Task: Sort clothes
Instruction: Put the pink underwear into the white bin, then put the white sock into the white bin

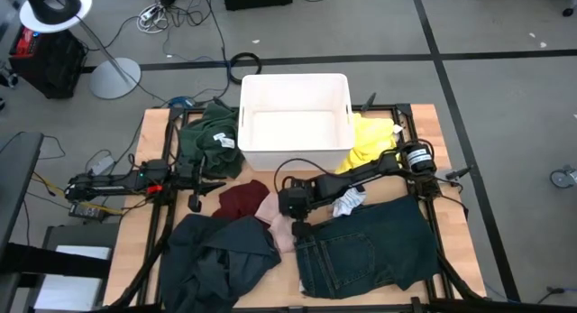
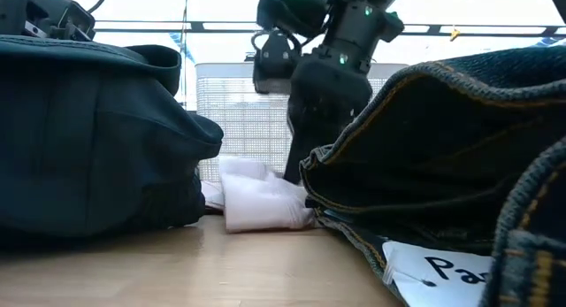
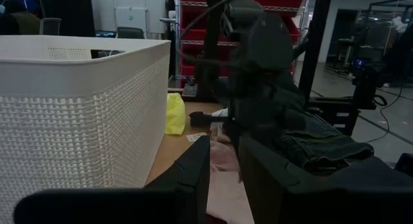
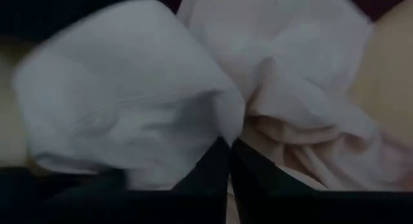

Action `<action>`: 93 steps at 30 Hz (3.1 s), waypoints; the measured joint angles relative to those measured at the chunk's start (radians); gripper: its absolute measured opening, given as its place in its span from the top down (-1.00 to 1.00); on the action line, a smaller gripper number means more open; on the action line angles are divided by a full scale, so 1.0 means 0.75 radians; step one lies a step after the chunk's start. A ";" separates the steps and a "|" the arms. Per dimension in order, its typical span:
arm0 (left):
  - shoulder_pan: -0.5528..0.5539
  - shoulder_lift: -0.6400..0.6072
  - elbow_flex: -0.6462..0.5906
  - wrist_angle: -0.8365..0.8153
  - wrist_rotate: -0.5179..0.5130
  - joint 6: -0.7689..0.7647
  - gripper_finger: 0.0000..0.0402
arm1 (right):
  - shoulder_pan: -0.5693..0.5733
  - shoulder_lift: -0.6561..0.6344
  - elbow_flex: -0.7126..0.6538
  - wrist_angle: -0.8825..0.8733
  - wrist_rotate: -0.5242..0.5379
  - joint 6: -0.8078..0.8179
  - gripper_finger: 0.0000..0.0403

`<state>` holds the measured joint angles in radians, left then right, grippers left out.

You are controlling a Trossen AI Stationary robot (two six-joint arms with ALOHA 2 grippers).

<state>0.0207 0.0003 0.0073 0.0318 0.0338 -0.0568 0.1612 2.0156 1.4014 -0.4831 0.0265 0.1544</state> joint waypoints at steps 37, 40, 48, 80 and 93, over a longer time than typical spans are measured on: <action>0.000 0.000 0.000 0.000 0.000 0.000 0.55 | -0.063 -1.009 0.000 0.108 0.499 0.032 1.00; 0.000 0.000 0.000 0.000 0.000 0.000 0.55 | -0.119 -1.049 0.000 0.184 0.498 -0.083 1.00; 0.000 0.000 0.000 0.000 0.000 0.000 0.55 | -0.325 -1.081 0.000 0.380 0.365 -0.383 1.00; 0.000 0.000 0.000 0.000 -0.001 0.000 0.55 | -0.821 -0.489 -0.001 0.042 -0.050 0.238 0.90; 0.000 0.000 0.000 0.000 -0.001 0.000 0.55 | -0.835 -0.645 -0.001 -0.002 -0.071 0.408 0.42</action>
<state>0.0204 0.0006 0.0071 0.0317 0.0334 -0.0566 -0.4648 1.5318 1.4010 -0.4847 -0.0271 0.4603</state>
